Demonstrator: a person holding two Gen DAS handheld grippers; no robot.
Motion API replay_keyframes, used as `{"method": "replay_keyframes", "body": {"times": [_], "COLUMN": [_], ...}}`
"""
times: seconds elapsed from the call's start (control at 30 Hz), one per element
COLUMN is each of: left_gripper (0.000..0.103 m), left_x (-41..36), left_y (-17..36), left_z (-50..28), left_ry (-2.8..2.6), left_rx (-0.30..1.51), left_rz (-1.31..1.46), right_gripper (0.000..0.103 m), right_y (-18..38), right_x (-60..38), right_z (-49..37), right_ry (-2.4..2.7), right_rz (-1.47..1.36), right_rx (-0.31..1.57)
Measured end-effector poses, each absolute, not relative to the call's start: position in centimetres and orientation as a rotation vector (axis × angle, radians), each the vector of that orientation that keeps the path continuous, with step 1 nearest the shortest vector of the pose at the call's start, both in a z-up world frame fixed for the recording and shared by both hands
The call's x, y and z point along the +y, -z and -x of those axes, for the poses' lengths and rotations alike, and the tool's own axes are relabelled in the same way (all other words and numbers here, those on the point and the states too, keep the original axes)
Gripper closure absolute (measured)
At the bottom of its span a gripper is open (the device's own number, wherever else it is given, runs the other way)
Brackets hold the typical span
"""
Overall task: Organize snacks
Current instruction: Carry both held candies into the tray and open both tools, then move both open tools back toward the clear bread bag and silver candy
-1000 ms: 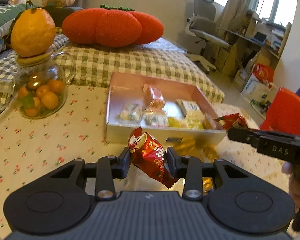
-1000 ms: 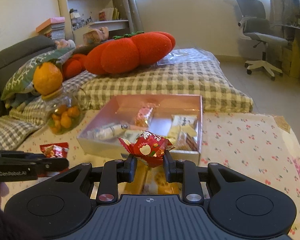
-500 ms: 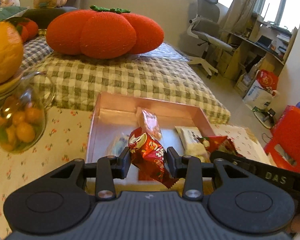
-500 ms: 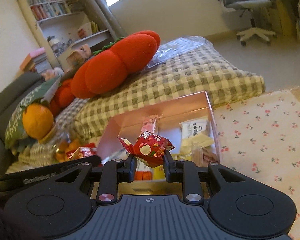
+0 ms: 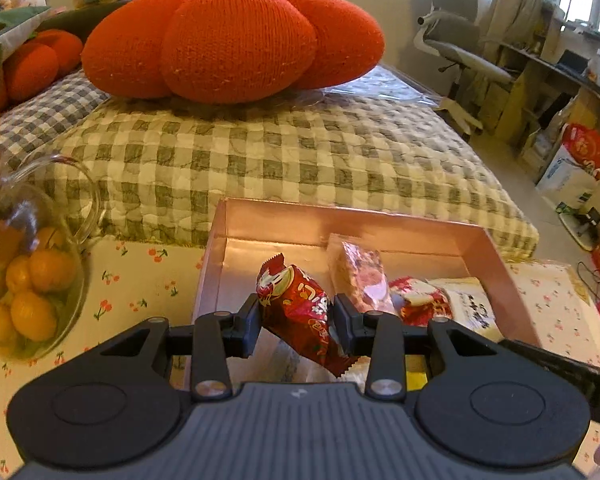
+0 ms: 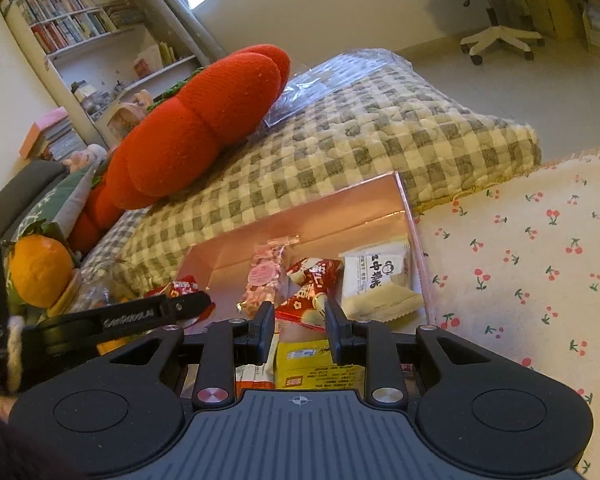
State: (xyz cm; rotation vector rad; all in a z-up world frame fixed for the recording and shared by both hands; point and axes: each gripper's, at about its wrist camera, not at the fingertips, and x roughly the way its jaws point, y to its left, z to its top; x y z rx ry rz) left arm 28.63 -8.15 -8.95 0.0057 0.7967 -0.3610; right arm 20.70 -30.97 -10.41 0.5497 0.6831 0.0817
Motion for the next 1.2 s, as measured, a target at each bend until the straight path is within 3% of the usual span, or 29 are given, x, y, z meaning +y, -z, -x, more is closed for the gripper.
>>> {"method": "replay_keyframes", "body": {"times": [0.13, 0.17, 0.2, 0.23, 0.4, 0.83, 1.03, 1.2], "left_gripper": [0.066, 0.06, 0.046, 0.042, 0.03, 0.014, 0.006, 0.004], "left_x": [-8.5, -8.7, -8.8, -8.8, -8.6, -7.2, -6.0, -5.2], "left_y": [8.8, 8.9, 8.8, 8.8, 8.4, 6.7, 6.1, 6.2], "left_z": [-28.9, -29.0, -29.0, -29.0, -28.3, -24.7, -22.1, -19.8], "left_ry": [0.356, 0.35, 0.343, 0.343, 0.345, 0.352, 0.348, 0.343], "left_rx": [0.78, 0.772, 0.772, 0.771, 0.761, 0.76, 0.769, 0.789], "left_rz": [-0.026, -0.035, -0.043, -0.043, -0.046, -0.054, -0.052, -0.06], "right_gripper": [0.072, 0.072, 0.072, 0.072, 0.05, 0.022, 0.014, 0.013], "right_y": [10.8, 10.8, 10.8, 10.8, 10.1, 7.0, 5.4, 4.8], "right_x": [-31.3, -31.4, -31.4, -31.5, -31.4, -30.1, -29.4, -28.9], "right_z": [-20.9, -20.9, -20.9, -20.9, -20.5, -18.1, -16.0, -14.1], "right_ry": [-0.074, -0.074, -0.074, -0.071, -0.074, -0.048, -0.037, -0.028], "right_rz": [-0.55, -0.553, -0.558, -0.565, -0.577, -0.487, -0.44, -0.416], "right_rx": [0.687, 0.687, 0.689, 0.693, 0.684, 0.701, 0.714, 0.729]}}
